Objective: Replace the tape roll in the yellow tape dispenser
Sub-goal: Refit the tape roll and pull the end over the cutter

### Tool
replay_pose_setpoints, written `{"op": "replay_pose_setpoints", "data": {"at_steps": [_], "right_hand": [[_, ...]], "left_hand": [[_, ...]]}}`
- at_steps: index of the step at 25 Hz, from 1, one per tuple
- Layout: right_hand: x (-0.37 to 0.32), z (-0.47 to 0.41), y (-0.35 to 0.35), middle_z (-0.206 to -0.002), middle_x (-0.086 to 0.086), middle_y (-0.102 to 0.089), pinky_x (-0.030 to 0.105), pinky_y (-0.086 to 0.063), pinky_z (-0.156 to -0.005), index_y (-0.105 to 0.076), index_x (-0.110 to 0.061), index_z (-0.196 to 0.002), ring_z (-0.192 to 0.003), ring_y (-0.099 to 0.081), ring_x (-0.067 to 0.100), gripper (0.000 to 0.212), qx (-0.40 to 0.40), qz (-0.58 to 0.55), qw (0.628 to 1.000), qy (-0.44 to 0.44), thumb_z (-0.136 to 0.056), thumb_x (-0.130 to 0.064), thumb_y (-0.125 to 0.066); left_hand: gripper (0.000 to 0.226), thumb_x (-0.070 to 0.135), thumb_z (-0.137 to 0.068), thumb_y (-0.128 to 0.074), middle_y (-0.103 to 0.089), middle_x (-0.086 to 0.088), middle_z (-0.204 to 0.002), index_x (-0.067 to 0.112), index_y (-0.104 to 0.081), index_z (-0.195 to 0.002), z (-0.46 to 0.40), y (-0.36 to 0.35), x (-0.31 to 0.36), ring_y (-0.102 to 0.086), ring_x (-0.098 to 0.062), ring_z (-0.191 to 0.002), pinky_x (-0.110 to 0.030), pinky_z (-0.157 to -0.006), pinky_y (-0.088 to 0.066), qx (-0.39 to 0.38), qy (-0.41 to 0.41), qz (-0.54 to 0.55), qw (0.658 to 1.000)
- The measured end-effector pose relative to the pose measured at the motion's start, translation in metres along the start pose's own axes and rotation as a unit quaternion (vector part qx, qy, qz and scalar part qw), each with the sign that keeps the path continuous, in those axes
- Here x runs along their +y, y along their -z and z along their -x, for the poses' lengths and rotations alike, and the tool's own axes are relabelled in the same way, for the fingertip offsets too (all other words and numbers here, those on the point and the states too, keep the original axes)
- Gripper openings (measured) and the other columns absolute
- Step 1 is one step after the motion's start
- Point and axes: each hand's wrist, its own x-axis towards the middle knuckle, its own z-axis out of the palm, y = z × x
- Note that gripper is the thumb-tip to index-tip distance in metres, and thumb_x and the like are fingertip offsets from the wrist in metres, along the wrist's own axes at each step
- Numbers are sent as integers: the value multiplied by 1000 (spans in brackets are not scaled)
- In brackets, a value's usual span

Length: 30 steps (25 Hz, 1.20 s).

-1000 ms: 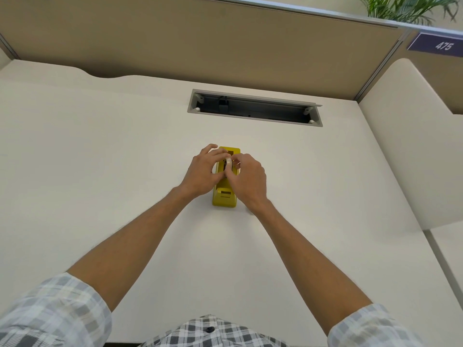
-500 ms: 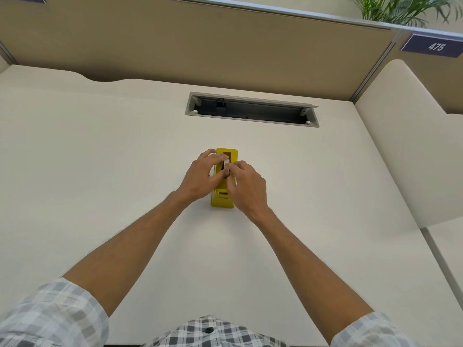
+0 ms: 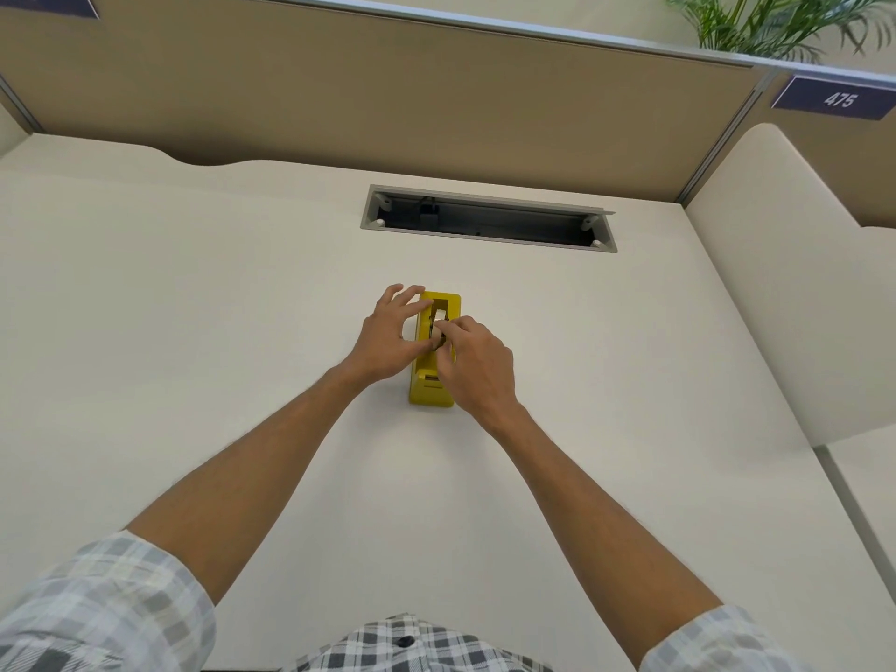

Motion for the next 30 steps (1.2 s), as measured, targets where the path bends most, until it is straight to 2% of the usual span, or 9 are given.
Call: {"op": "replay_pose_setpoints", "data": {"at_steps": [4, 8, 11, 14, 17, 20, 23, 30], "right_hand": [[-1, 0, 0, -102, 4, -68, 30, -47, -58, -68, -14, -107, -83, -63, 23, 22, -1, 5, 1000, 3, -93, -17, -52], [-1, 0, 0, -102, 3, -67, 33, -50, -58, -68, -16, -106, -84, -62, 24, 22, -5, 5, 1000, 1, -91, -15, -52], [0, 0, -1, -100, 2, -67, 31, -48, -57, -67, -18, -106, -83, -61, 23, 22, -6, 15, 1000, -2, -91, -16, -51], [1, -1, -1, -102, 3, -67, 30, -47, -57, -67, -18, -110, -83, -61, 23, 25, -4, 21, 1000, -4, -92, -17, -49], [2, -1, 0, -103, 3, -67, 27, -42, -57, -66, -16, -111, -83, -61, 22, 25, -2, 27, 1000, -2, -93, -18, -48], [2, 0, 0, -101, 4, -67, 29, -45, -57, -67, -15, -110, -83, -62, 23, 24, -1, 22, 1000, -1, -93, -18, -49], [2, 0, 0, -101, 3, -67, 29, -46, -58, -67, -16, -109, -83, -62, 22, 24, 1, 17, 1000, -4, -92, -18, -51], [3, -1, 2, -101, 4, -67, 29, -45, -57, -66, -15, -112, -82, -62, 22, 24, 4, 20, 1000, -2, -94, -21, -51]], "left_hand": [[52, 40, -84, -67, -36, 3, -152, 26, -53, -132, 3, -1, -2, -16, -18, -145, -55, -114, -22, 20, -7, 4, 1000], [56, 38, -93, -55, -26, 4, -157, 29, -35, -144, -1, 0, -1, -8, -17, -147, -53, -115, -19, -7, -8, 1, 1000], [43, 37, -95, -50, -28, 5, -156, 28, -48, -138, -2, -1, -2, -8, -17, -147, -55, -115, -21, -26, -21, -13, 999], [41, 37, -91, -59, -36, 3, -151, 26, -56, -130, -1, -1, 0, -14, -18, -145, -55, -114, -24, -9, -29, 2, 1000], [46, 36, -87, -65, -40, 2, -149, 24, -54, -130, 2, -2, 5, -18, -18, -145, -53, -115, -24, 13, -30, 7, 999], [58, 38, -89, -62, -32, 2, -154, 21, -42, -141, 2, -2, 10, -12, -17, -147, -52, -114, -20, -1, -6, -4, 1000], [48, 37, -93, -55, -29, 3, -155, 20, -49, -137, 1, -3, 10, -9, -16, -147, -54, -114, -18, -8, -10, -24, 1000], [44, 36, -87, -64, -41, 2, -148, 24, -54, -128, 5, -6, 6, -18, -17, -145, -50, -114, -22, 28, -34, 3, 999]]}}
